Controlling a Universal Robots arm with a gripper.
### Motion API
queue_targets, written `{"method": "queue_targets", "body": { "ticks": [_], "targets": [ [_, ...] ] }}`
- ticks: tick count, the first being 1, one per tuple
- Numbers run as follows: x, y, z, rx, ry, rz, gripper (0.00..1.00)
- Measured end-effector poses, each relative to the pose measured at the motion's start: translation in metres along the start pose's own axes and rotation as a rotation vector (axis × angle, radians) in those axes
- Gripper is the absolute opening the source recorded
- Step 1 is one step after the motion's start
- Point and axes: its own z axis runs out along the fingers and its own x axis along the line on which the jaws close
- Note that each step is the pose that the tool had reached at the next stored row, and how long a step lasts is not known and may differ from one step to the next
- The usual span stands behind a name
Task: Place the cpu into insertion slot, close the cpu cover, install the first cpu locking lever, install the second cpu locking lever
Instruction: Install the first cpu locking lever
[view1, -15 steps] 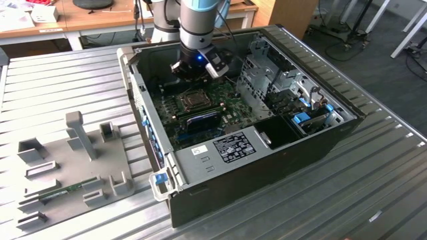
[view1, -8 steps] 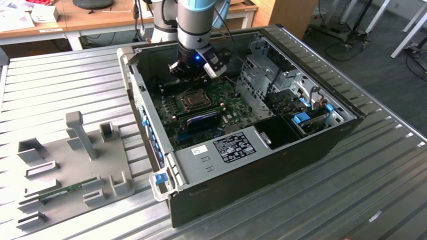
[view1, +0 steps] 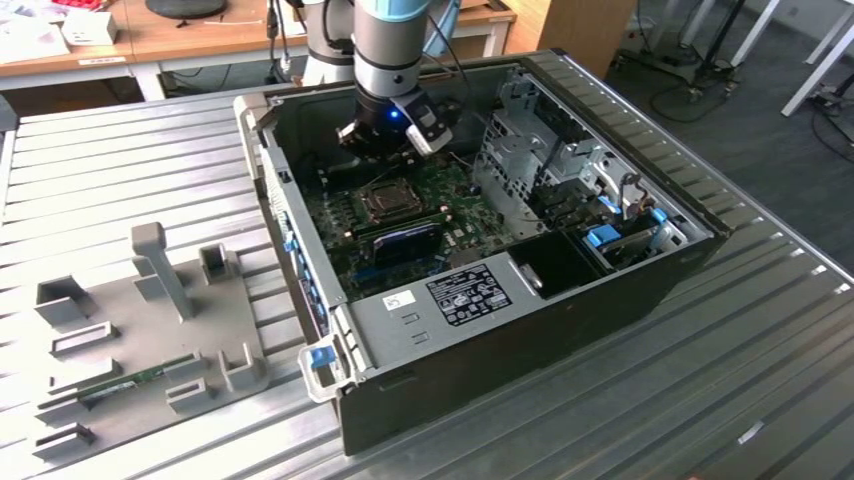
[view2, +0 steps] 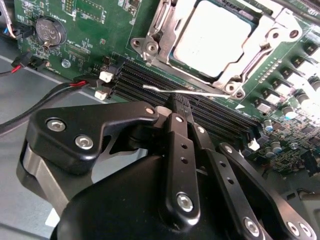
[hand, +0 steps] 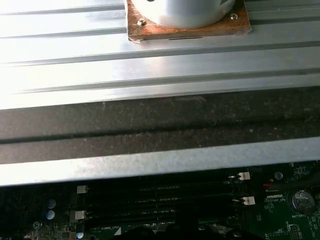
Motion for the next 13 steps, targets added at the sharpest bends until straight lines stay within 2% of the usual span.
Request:
{"method": "queue_targets", "body": {
  "ticks": [13],
  "targets": [
    [-0.0085,-0.0041,0.0018,0.0004,-0.0014,0.005,0.1]
  ]
}}
